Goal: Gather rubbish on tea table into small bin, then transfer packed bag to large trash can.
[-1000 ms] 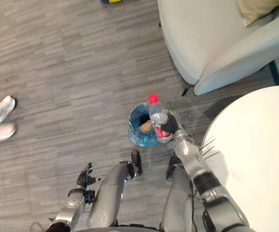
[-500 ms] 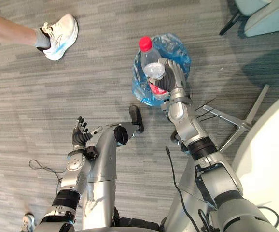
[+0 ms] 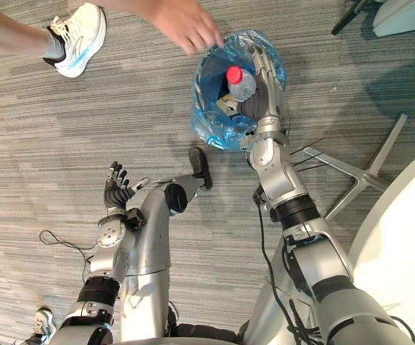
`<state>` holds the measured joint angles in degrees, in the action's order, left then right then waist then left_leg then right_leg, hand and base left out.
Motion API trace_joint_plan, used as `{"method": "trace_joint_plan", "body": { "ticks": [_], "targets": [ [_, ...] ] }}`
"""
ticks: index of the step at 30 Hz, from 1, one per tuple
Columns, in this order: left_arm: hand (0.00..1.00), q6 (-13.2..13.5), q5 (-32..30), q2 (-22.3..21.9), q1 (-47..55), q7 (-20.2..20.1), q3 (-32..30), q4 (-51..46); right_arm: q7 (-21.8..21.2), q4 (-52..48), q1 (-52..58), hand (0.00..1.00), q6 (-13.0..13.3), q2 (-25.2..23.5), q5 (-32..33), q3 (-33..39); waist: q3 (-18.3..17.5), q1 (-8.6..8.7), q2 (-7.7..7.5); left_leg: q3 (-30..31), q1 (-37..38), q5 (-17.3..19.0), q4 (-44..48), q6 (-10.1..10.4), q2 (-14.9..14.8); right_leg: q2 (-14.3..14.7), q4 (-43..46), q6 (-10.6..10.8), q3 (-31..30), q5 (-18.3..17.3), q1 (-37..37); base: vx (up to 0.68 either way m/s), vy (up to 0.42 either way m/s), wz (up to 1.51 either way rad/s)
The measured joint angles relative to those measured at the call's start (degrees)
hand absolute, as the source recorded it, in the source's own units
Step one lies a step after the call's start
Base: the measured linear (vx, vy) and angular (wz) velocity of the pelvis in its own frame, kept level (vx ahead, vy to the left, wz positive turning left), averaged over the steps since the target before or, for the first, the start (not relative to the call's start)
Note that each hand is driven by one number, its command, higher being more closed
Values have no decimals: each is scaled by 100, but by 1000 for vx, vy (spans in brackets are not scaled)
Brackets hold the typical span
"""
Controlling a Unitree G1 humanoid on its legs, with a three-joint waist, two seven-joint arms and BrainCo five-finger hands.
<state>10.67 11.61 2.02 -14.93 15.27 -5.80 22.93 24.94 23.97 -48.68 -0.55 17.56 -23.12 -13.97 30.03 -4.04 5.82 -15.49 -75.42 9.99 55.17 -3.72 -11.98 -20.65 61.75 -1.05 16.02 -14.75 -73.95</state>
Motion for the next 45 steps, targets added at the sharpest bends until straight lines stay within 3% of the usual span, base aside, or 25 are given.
{"method": "trace_joint_plan", "body": {
  "ticks": [9, 13, 18, 26, 33, 37, 39, 41, 45],
  "targets": [
    [0, -5, -97, 55, -16, -7, 18, 74, -159, -125, 768, 0, 18, -101, -914, -118, 16, 19, -218, -18, 332, -69, -237, 72, -82, 143, -268, -24, 63, 36, 325, -73, 25, -5],
    [0, -6, -110, 70, -49, -3, 12, 214, -271, 325, 923, 0, 13, -296, -1360, -419, 19, 76, -320, -17, 512, -213, -536, 161, -49, 169, -467, -94, 148, 93, 491, -63, 6, 5],
    [0, -1, -113, 46, -255, 25, -4, 469, -388, 1134, 904, 0, -91, -641, -1802, -525, 20, 100, -330, 94, 554, -369, -731, 236, 4, 167, -539, -102, 298, 93, 592, -71, -13, 10],
    [0, 53, -160, 28, -260, 57, -2, 572, -385, 1287, 867, 0, -109, -655, -1768, -495, 20, 104, -330, 107, 639, -487, -938, 281, 36, 166, -607, -103, 349, 93, 644, -75, -8, 5],
    [0, -48, -387, -18, -223, 9, 38, 699, -373, 778, 1308, 0, -51, -674, -1340, -390, 8, 100, -358, 156, 1022, -569, -1126, 318, 2, 248, -786, -113, 473, 88, 1085, -66, -22, 0],
    [0, -156, -571, 4, -72, -43, 251, 700, -408, 162, 2138, 0, 27, -916, -806, -188, -11, 166, -404, 139, 1741, -572, -1435, 322, 10, 298, -1124, -134, 630, 104, 1877, -50, -29, 2],
    [0, -188, -583, 64, 135, -94, 363, 712, -525, 80, 2593, 0, 61, -1107, -344, -112, -89, 178, -550, 94, 2253, -592, -1704, 355, 33, 363, -1379, -118, 657, 113, 2374, 2, -67, 1],
    [0, -281, -584, 127, 513, -155, 431, 725, -666, -92, 3338, 0, 121, -1302, 148, 77, -225, 191, -790, 82, 3068, -663, -2206, 463, 115, 440, -1823, -68, 761, 146, 3166, 62, -120, 3],
    [0, -351, -743, 294, 1214, -240, 656, 805, -908, -202, 4291, 0, 221, -1483, 1074, 493, -577, 229, -1055, 97, 4205, -798, -2957, 642, 248, 598, -2529, 30, 878, 213, 4292, 139, -115, 3]
  ]
}}
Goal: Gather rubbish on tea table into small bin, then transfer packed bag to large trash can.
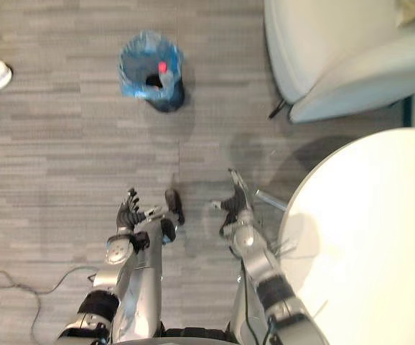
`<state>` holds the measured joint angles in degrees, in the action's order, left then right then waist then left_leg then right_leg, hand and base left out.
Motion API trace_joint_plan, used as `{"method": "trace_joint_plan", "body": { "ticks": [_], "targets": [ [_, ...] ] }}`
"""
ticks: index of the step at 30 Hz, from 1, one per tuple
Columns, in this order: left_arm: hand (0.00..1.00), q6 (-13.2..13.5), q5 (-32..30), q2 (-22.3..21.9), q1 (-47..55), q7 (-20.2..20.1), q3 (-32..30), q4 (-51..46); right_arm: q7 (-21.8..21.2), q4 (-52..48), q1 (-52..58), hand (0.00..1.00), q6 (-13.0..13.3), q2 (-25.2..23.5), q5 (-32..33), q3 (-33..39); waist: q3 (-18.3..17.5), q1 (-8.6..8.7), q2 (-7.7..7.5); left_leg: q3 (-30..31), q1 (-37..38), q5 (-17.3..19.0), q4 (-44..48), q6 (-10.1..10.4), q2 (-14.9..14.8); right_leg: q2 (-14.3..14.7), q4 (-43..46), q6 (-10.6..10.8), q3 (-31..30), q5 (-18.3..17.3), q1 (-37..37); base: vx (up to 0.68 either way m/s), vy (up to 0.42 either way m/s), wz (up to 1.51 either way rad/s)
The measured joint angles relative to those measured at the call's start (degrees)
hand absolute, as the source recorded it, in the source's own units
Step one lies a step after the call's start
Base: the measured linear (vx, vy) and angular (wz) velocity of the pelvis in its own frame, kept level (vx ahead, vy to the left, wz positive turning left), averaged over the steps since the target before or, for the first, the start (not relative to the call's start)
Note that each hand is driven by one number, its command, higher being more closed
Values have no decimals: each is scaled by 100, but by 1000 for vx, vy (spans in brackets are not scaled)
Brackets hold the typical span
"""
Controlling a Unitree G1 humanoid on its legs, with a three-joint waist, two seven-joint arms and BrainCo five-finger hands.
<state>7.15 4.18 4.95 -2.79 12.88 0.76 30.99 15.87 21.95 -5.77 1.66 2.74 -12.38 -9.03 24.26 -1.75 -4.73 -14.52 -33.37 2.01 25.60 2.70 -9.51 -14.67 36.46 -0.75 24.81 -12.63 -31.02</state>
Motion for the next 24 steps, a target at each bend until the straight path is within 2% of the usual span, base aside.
{"method": "trace_joint_plan", "body": {
  "ticks": [3, 5, 6, 7, 10, 12, 13, 14, 15, 18, 21, 22, 23, 24],
  "targets": [
    [0, -55, -37, 163, 267, -69, 142, 323, -169, 278, 236, 0, 31, 28, 483, 378, -323, 108, -35, 50, 574, -126, -617, 71, 134, 121, -545, 97, 46, 120, 534, 164, -37, 1],
    [0, -73, -45, 223, 436, -160, 134, 471, -334, 467, 382, 0, 100, 90, 594, 454, -481, 112, 14, 83, 977, -234, -964, 73, 186, 227, -903, 122, 72, 211, 927, 221, 1, 2],
    [0, -74, -59, 257, 566, -184, 136, 575, -383, 685, 587, 0, 108, 113, 606, 513, -734, 140, 101, 217, 1264, -349, -1182, -15, 264, 264, -1167, 128, 227, 253, 1303, 210, 0, 30],
    [0, -72, -101, 265, 587, -199, 135, 576, -397, 728, 648, 0, 110, 122, 593, 562, -772, 156, 137, 280, 1345, -396, -1230, -59, 290, 262, -1213, 126, 308, 255, 1437, 206, -8, 53],
    [0, -66, -289, 331, 660, -293, 140, 573, -490, 908, 795, 0, 124, 220, 499, 734, -935, 232, 244, 415, 1499, -438, -1290, -26, 346, 242, -1388, 154, 652, 235, 1864, 161, -2, 57],
    [0, -68, -447, 389, 665, -309, 140, 571, -498, 1030, 816, 0, 181, 267, 492, 884, -935, 249, 246, -12, 1555, -526, -1297, 92, 312, 204, -1590, 163, 865, 235, 2125, 54, 34, 49],
    [0, -69, -523, 424, 692, -375, 135, 568, -499, 1150, 863, 0, 181, 313, 482, 904, -945, 255, 267, -770, 1647, -371, -1276, -60, 144, 204, -1714, 184, 1041, 250, 2330, 43, 75, 55],
    [0, -68, -562, 439, 723, -420, 133, 568, -505, 1248, 940, 0, 178, 351, 432, 903, -981, 260, 324, -1488, 1737, -188, -1214, -319, -23, 228, -1790, 226, 1186, 254, 2479, 55, 92, 53],
    [0, -68, -611, 444, 737, -421, 130, 568, -514, 1301, 975, 0, 176, 401, 385, 905, -996, 257, 338, -1713, 1755, -118, -1185, -435, -71, 230, -1807, 266, 1232, 243, 2525, 69, 93, 40],
    [0, -69, -712, 490, 904, -526, 69, 589, -618, 1441, 999, 0, 150, 442, 275, 900, -1003, 242, 331, -1720, 1724, -11, -1011, -638, 21, 131, -1871, 502, 1230, 280, 2614, 92, 114, 16],
    [0, -122, -712, 435, 1230, -530, -55, 657, -639, 1621, 994, 0, 126, 441, 264, 903, -1014, 208, 308, -1784, 1728, 626, -498, -663, 94, -240, -1397, 743, 1104, 43, 2609, 95, 147, -3],
    [0, -161, -711, 437, 1377, -531, -72, 657, -661, 1669, 984, 0, 111, 444, 263, 903, -1028, 204, 271, -1797, 1766, 841, -338, -685, 181, -455, -1069, 820, 1050, -79, 2585, 94, 113, -2],
    [0, -177, -711, 433, 1446, -530, -85, 659, -673, 1704, 977, 0, 109, 451, 263, 905, -1038, 227, 255, -1809, 1797, 944, -280, -692, 232, -557, -847, 845, 997, -109, 2540, 145, 167, 3],
    [0, -191, -709, 431, 1537, -519, -120, 650, -713, 1717, 963, 0, 62, 467, 262, 901, -1035, 231, 259, -1786, 1858, 1087, -202, -779, 359, -882, 65, 536, 628, 73, 2176, 120, 145, 10]
  ]
}}
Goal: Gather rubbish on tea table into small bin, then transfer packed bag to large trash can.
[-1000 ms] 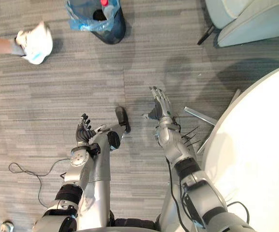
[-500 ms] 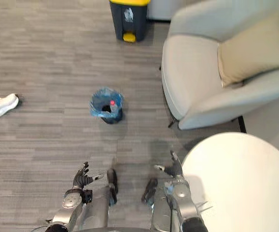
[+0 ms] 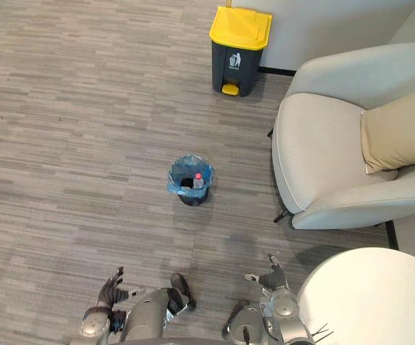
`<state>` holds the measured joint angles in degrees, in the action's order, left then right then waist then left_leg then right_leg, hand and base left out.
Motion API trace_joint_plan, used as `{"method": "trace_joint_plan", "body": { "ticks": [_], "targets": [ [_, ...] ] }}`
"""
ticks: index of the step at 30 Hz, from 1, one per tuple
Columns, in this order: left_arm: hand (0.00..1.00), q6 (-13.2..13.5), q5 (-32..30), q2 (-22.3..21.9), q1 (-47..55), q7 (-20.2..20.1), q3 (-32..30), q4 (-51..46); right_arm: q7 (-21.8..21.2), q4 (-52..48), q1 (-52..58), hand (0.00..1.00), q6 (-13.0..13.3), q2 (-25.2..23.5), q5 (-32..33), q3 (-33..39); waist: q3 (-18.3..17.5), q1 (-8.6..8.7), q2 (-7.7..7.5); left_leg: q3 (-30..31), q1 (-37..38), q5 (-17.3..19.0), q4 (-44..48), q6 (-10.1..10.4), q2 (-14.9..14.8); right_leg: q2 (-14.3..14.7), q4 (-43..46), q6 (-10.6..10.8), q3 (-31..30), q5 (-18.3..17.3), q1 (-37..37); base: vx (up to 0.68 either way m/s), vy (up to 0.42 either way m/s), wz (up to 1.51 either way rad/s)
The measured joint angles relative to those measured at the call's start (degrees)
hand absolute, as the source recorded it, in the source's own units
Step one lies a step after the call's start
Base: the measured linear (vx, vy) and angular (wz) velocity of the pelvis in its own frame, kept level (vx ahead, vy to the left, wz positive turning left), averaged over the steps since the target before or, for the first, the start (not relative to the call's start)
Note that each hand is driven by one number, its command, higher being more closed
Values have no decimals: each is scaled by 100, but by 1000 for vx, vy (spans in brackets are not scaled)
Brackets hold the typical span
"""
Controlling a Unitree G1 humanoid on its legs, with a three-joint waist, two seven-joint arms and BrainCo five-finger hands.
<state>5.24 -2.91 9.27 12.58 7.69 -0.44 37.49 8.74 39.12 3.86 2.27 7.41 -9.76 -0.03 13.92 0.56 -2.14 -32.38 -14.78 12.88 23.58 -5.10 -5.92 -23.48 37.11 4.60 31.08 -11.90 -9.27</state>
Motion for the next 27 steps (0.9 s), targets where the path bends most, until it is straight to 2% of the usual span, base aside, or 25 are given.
{"method": "trace_joint_plan", "body": {
  "ticks": [1, 2, 3, 5, 6, 8, 10, 11, 12, 13, 15, 16, 17, 18, 19, 21, 22, 23, 24, 26, 27],
  "targets": [
    [0, -3, 0, 13, 10, 2, -9, 0, -4, 0, 2, 0, -16, -6, 1, -4, 13, 27, 14, 41, 38, 34, -1, -38, 39, -87, 454, -263, -260, 177, -231, 140, 179, 31],
    [0, -6, 0, 65, -19, 8, -14, -3, -4, 0, 3, 0, -30, -37, 1, -10, 85, 75, 59, 233, 146, 72, 3, -65, 77, 6, 1135, -287, -964, 260, -675, 128, 114, 56],
    [0, 0, 1, 112, -41, 17, -15, -50, -4, -5, 42, 0, -28, -45, 3, -25, 141, 132, 63, 398, 227, 130, -13, -89, 75, 283, 1217, 4, -1251, 9, -854, 133, 83, 67],
    [0, 10, 5, 134, -37, 28, -12, -83, 7, -27, 12, 0, -27, -42, 4, -41, 232, 163, 104, 515, 322, 156, -86, -55, 127, 540, 900, -8, -1353, -127, -1099, 145, 33, 47],
    [0, 8, 5, 122, -75, 38, 11, -81, 13, -111, 1, 0, -28, -15, 4, -40, 258, 166, 59, 608, 360, 175, -132, -20, 170, 753, 268, -11, -1361, -119, -1314, 181, 28, 45],
    [0, 8, 2, 106, -215, 40, 61, -42, 88, -265, 6, 0, -22, 2, 4, -30, 383, 198, 115, 820, 369, 211, -138, 12, 265, 929, -816, 96, -1390, 145, -1469, 154, 9, 61],
    [0, 7, -1, 101, -419, 46, 83, 39, 120, -277, 75, 0, -28, 0, 2, -27, 436, 245, 89, 1112, 425, 282, -37, 112, 442, 1032, -1919, 232, -1734, 696, -1513, 259, -66, 94],
    [0, 10, -2, 99, -447, 61, 84, 48, 115, -303, 121, 0, -28, 1, 8, -8, 475, 250, 103, 1271, 508, 431, 64, 207, 513, 1045, -1949, 162, -2075, 816, -1522, 369, -140, 92],
    [0, 16, -3, 101, -457, 73, 92, 83, 117, -362, 141, 0, -30, 7, 1, 7, 492, 254, 125, 1349, 577, 537, 104, 212, 546, 1081, -1852, 144, -2220, 829, -1538, 353, -177, 74],
    [0, 17, -3, 95, -448, 117, 87, 206, 114, -510, 201, 0, -21, 31, -4, 1, 485, 251, 127, 1457, 700, 718, 205, 313, 603, 1134, -1576, 6, -2421, 906, -1572, 459, -256, 62],
    [0, 10, -1, -5, -398, 118, 81, 313, 109, -623, 212, 0, -17, 113, -15, -2, 479, 256, 319, 1606, 762, 936, 344, 553, 480, 1217, -1278, -81, -2415, 1069, -1567, 430, -250, 38],
    [0, 12, 2, -118, -281, 119, 43, 310, 111, -684, 193, 0, -17, 160, -95, -22, 457, 244, 525, 1543, 657, 871, 721, 790, 173, 1376, -1271, -155, -2291, 903, -1467, 471, -245, 8],
    [0, 7, 3, -178, -252, 114, 16, 317, 110, -681, 146, 0, -21, 161, -177, -51, 471, 257, 573, 1437, 333, 605, 1464, 1007, -170, 1510, -1274, -271, -2206, 841, -1397, 475, -254, 1],
    [0, 0, 3, -218, -248, 114, 5, 325, 110, -685, 133, 0, -23, 160, -196, -55, 477, 250, 581, 1421, 159, 395, 1909, 982, -342, 1584, -1293, -318, -2175, 814, -1319, 471, -251, -10],
    [0, 9, 20, -258, -281, 119, -59, 291, 124, -722, 112, 0, -27, 151, -200, -62, 503, 197, 561, 1415, -216, 19, 2780, 876, -691, 1718, -1383, -426, -2176, 752, -1046, 451, -215, -23],
    [0, 34, 19, -252, -424, 119, -13, 279, 159, -892, 60, 0, -25, 164, -206, -66, 552, 193, 479, 1399, -354, 92, 2955, 821, -813, 1735, -1541, -437, -2220, 747, -695, 408, -150, -24],
    [0, 43, 19, -256, -514, 114, 32, 245, 232, -1040, 14, 0, -9, 198, -213, -55, 613, 189, 369, 1399, -458, 116, 2687, 783, -809, 1712, -1709, -436, -2316, 747, -485, 360, -66, -31],
    [0, 80, 21, -258, -548, 116, 32, 224, 289, -1123, -49, 0, 19, 204, -236, -54, 630, 174, 339, 1438, -560, 116, 2218, 783, -796, 1691, -1813, -436, -2366, 747, -403, 363, -8, -45],
    [0, 76, 46, -259, -622, 117, 34, 192, 380, -1138, -142, 0, 60, 219, -327, -59, 634, 177, 341, 1570, -688, 70, 1369, 853, -740, 1677, -1851, -432, -2386, 745, -425, 269, 56, -41],
    [0, 69, 76, -261, -671, 118, 34, 195, 392, -1131, -206, 0, 64, 254, -434, -62, 658, 176, 387, 1739, -648, -182, 484, 1082, -667, 1698, -1835, -408, -2397, 733, -448, 157, 127, -36],
    [0, 77, 76, -269, -678, 119, 35, 190, 416, -1155, -223, 0, 66, 356, -545, -88, 654, 171, 506, 1906, -622, -1197, -266, 1153, -677, 1797, -1784, -212, -2433, 602, -463, 213, 255, -54]
  ]
}}
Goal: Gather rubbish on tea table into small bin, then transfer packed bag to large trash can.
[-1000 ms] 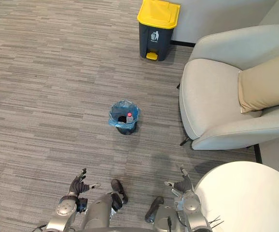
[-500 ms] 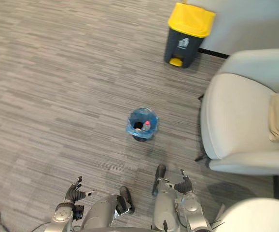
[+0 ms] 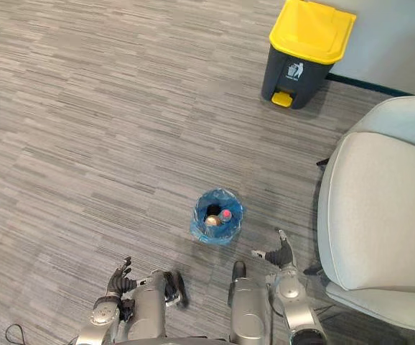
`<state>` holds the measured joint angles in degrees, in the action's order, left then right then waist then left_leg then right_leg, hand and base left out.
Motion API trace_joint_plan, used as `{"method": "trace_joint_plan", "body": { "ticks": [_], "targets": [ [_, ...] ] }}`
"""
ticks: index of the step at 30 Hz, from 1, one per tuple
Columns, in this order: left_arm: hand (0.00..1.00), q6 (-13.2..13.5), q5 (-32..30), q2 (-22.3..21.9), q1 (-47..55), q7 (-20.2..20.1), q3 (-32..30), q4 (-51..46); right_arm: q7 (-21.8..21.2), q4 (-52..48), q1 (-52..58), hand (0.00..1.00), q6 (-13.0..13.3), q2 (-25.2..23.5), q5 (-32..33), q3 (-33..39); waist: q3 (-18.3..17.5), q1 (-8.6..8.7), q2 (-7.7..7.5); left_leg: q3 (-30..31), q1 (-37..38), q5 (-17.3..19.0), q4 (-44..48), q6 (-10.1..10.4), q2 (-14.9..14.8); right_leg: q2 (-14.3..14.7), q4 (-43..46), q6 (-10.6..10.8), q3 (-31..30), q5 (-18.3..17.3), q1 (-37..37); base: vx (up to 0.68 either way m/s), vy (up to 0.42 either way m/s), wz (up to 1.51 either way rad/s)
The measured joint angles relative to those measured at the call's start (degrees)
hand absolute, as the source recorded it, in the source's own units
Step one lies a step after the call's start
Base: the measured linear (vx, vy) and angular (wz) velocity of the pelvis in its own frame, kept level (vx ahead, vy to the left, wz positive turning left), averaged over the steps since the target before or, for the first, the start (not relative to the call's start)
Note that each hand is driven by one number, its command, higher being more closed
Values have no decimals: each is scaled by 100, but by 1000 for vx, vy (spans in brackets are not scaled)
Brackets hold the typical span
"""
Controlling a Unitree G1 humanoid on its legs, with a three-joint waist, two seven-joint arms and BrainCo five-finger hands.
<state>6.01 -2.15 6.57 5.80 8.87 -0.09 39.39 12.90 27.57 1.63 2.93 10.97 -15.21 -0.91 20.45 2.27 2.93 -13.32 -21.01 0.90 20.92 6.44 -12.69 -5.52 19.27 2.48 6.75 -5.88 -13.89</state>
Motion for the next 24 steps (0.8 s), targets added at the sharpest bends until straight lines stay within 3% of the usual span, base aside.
{"method": "trace_joint_plan", "body": {
  "ticks": [1, 2, 5, 8, 15, 17, 24],
  "targets": [
    [0, 6, 3, 8, -75, 7, 0, 46, 83, -33, -33, 0, 9, 39, -147, -97, 27, -3, 56, 77, 9, -49, -58, -94, 1, 31, 183, 179, -67, -283, -83, 219, 282, -32],
    [0, 4, 2, 45, -256, 10, 28, 57, 148, -55, -135, 0, 15, 25, -303, -132, 72, 36, -25, 60, -58, -36, -140, -121, 165, -159, 375, 237, -86, -326, -284, 165, 265, -9],
    [0, 91, -6, 109, -471, 41, 71, 36, 217, 96, -652, 0, 20, 81, -1031, -518, 270, -24, -105, -181, -89, -2, -181, -181, 435, -433, 447, 333, -369, -292, -552, 48, 177, -16],
    [0, 106, -20, 319, -649, 147, 190, 57, 316, 408, -1504, 0, 86, 213, -1616, -1034, 445, -19, -26, -390, -311, 152, 95, -406, 450, -461, 471, 459, -600, -202, -798, -34, 123, -35],
    [0, 218, -4, 459, -1908, 327, 338, 561, 368, 1677, -2820, 0, -135, 592, -2620, -1603, 677, -162, 246, -495, -1391, 675, 1111, -652, 264, -463, 1033, 542, -880, -125, -1937, -129, 87, -31],
    [0, 225, 53, 458, -2385, 399, 438, 644, 410, 1910, -3156, 0, -266, 630, -2853, -1741, 757, -169, 366, -521, -1975, 816, 1486, -679, 213, -513, 1411, 587, -926, -152, -2561, -210, 62, -11],
    [0, 283, 394, 180, -3171, 606, 152, 239, 576, 1811, -3965, 0, -485, 475, -3031, -1818, 988, -318, 415, -652, -3441, 857, 2265, -723, -73, -566, 2382, 612, -999, -232, -4173, -131, -46, 3]
  ]
}}
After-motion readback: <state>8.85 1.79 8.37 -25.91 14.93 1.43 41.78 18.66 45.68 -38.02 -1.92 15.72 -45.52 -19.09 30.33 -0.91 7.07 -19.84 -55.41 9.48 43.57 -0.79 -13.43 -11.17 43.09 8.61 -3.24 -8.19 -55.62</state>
